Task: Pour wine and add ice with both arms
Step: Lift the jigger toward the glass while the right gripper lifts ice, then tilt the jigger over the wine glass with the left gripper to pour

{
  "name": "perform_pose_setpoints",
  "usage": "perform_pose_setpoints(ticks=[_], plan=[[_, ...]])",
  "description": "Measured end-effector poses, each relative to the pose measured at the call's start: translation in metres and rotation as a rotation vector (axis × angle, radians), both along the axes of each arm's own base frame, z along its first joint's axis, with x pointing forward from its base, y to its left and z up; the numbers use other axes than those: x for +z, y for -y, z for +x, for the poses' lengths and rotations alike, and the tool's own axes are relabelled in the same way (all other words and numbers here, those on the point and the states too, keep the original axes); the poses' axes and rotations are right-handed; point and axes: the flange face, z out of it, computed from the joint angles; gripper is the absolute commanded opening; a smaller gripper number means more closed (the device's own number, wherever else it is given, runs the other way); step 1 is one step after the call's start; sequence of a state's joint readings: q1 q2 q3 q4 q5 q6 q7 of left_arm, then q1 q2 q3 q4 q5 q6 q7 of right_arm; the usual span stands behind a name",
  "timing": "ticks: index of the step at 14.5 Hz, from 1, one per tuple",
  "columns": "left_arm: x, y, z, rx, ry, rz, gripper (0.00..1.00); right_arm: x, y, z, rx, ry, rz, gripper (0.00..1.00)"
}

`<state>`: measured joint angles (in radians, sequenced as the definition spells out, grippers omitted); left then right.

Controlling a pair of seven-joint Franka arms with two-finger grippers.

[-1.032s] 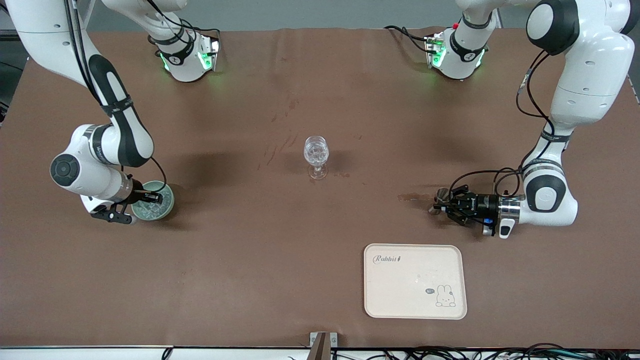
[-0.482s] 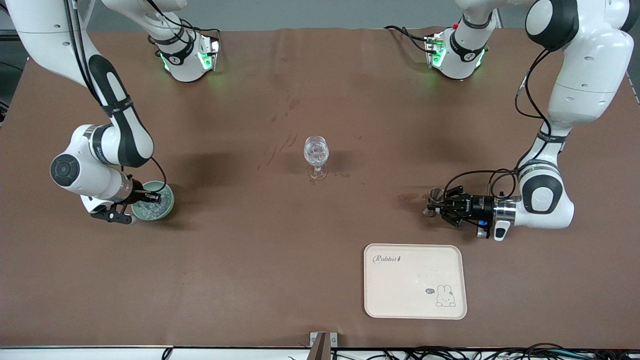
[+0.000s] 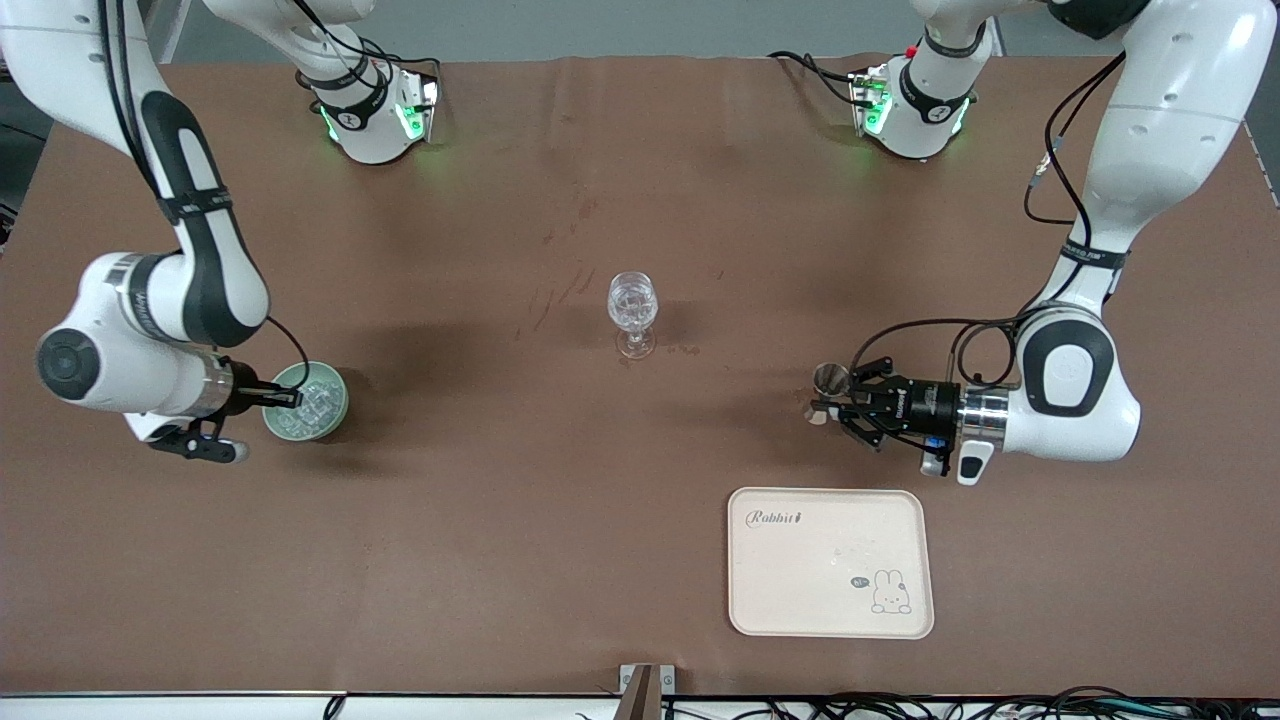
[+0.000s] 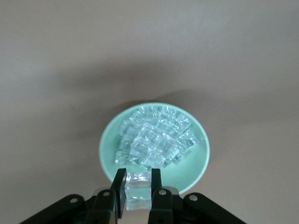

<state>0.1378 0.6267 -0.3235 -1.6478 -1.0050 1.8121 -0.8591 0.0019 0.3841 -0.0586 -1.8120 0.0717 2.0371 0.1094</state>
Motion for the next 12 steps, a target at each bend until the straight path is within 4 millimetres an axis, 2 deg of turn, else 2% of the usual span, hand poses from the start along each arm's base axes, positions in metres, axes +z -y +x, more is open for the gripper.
perform_pose_setpoints(ticks=[3, 6, 9, 12], plan=[[0.053, 0.062, -0.015, -0.025, 0.006, 0.089, 0.0, 0.082, 0.008, 0.007, -0.014, 0.106, 0.0, 0.0], [0.093, 0.125, -0.048, -0.072, 0.015, 0.253, 0.0, 0.163, 0.028, -0.006, -0.043, 0.188, -0.001, 0.0], [0.117, 0.164, -0.075, -0.082, -0.001, 0.395, 0.0, 0.231, 0.041, -0.033, -0.056, 0.196, -0.001, 0.0], [0.124, 0.194, -0.093, -0.063, -0.005, 0.512, 0.0, 0.289, 0.042, -0.053, -0.026, 0.165, -0.022, 0.0]])
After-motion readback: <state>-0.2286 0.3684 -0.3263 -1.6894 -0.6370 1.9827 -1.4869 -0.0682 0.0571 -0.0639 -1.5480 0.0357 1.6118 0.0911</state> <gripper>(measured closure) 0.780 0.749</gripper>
